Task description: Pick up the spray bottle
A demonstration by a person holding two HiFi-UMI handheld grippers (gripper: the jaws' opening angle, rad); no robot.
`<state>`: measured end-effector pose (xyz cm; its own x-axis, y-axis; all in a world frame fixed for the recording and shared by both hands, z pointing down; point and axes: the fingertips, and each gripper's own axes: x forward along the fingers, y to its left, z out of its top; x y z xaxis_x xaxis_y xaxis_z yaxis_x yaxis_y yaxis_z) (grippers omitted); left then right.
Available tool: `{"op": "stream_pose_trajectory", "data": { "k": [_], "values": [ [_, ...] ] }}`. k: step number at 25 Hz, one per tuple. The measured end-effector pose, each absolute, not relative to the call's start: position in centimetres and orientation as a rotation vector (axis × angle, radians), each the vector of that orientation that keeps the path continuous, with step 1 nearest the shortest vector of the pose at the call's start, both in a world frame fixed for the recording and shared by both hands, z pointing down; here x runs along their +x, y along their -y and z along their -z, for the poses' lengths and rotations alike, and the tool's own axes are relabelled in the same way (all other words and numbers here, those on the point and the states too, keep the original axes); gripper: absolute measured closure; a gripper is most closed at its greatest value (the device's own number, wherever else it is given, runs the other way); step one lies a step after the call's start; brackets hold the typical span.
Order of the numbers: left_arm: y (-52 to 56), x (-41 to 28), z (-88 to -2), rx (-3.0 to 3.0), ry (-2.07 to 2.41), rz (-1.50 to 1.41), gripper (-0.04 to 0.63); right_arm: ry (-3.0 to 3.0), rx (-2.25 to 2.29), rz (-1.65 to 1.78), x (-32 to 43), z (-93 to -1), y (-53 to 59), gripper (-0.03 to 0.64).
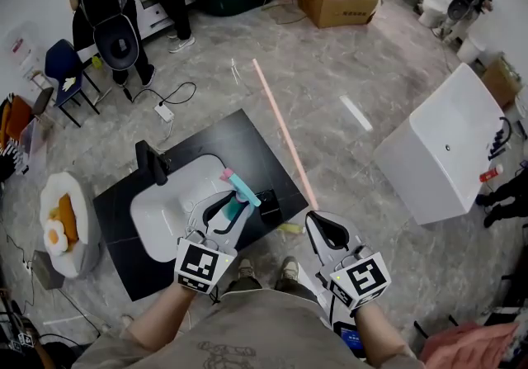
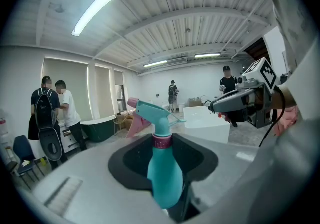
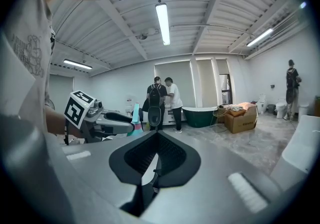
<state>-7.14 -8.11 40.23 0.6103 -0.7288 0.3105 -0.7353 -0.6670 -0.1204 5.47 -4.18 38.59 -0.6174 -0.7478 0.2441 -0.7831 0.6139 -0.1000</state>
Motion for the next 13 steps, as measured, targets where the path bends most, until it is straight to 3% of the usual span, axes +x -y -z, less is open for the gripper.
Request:
{"op": "stream_pose_trajectory", "data": {
  "k": [13],
  "values": [
    [8.4, -7.4, -40.3, 2.795, 1.305, -0.519, 0.466, 2.629, 1.253, -0.278, 5.8, -39.9, 4.3, 0.589]
  ]
}}
